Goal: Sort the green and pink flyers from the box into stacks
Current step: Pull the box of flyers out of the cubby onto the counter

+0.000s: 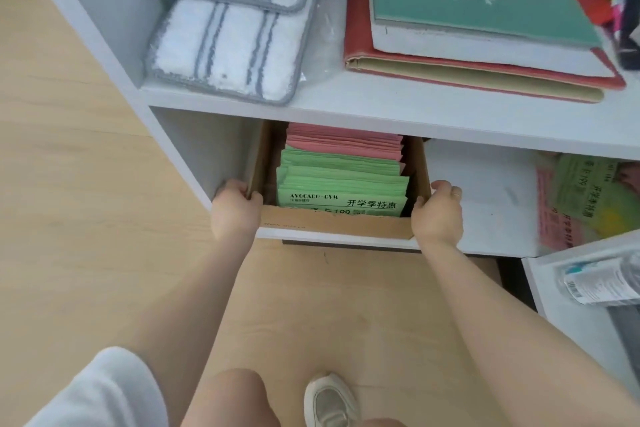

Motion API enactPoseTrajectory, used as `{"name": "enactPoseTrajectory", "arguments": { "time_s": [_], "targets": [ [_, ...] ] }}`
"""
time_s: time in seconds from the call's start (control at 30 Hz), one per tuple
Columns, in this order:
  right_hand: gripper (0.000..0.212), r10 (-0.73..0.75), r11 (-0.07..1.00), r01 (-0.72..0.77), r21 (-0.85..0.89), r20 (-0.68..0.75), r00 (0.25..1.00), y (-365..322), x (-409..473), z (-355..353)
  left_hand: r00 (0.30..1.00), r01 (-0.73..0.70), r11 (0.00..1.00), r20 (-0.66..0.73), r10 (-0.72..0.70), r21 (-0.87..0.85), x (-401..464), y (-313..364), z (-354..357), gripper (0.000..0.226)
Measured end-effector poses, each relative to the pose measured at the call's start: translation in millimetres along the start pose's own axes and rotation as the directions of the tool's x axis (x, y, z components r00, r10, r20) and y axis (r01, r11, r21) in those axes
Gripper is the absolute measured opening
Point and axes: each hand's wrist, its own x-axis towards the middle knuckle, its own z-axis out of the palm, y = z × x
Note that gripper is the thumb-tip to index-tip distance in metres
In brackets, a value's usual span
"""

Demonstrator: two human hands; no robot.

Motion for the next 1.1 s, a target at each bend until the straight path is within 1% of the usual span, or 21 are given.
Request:
{"name": "enactPoseTrajectory", "arguments": {
  "time_s": [0.07, 0.17, 0.27, 0.47, 0.7, 0.77, 0.83, 0.9, 0.97, 1.1],
  "targets": [
    [0.023, 0.045, 0.999, -0.044, -0.026, 0.055, 0.997, 5, 6, 0, 1.0, 0.001, 1.0, -0.018, -0.001, 0.003, 0, 1, 2, 0.008],
    [0.022, 0.047, 0.998, -0.043, -0.042, 0.099, 0.994, 12, 13, 4, 0.999, -0.011, 1.0, -0.049, 0.011, 0.006, -1, -1, 6, 0.013],
    [0.022, 0.024, 0.999, -0.021, -0.03, 0.084, 0.996, 16, 9, 3, 0.997, -0.048, 0.999, -0.059, 0.048, 0.008, -5, -4, 4, 0.013],
    [0.018, 0.006, 1.0, -0.007, 0.015, 0.073, 0.997, 48, -27, -9, 0.997, -0.07, 0.998, -0.022, 0.07, 0.006, -39, -18, -6, 0.009],
    [0.017, 0.014, 1.0, -0.015, 0.019, 0.068, 0.998, 78, -55, -24, 0.999, -0.038, 0.999, 0.023, 0.039, -0.036, -90, -36, -12, 0.006],
    [0.017, -0.001, 1.0, 0.001, 0.001, 0.1, 0.995, 77, -50, -28, 0.995, -0.033, 0.999, 0.094, 0.034, -0.013, -82, -31, -10, 0.011],
    [0.017, -0.021, 0.999, 0.028, -0.041, 0.145, 0.989, 72, -40, -31, 0.985, -0.037, 0.999, 0.168, 0.034, 0.013, -65, -19, -7, 0.026],
    [0.019, -0.026, 0.993, 0.044, -0.105, 0.168, 0.985, 65, -27, -32, 0.981, -0.039, 0.998, 0.193, 0.03, 0.044, -46, -4, -5, 0.035],
    [0.024, -0.031, 0.983, 0.062, -0.172, 0.178, 0.983, 57, -12, -31, 0.979, -0.055, 0.991, 0.2, 0.03, 0.122, -30, 7, -2, 0.032],
    [0.027, -0.052, 0.952, 0.121, -0.282, 0.241, 0.969, 45, 15, -25, 0.982, -0.072, 0.964, 0.188, 0.023, 0.256, -8, 14, 4, 0.017]
  ]
}}
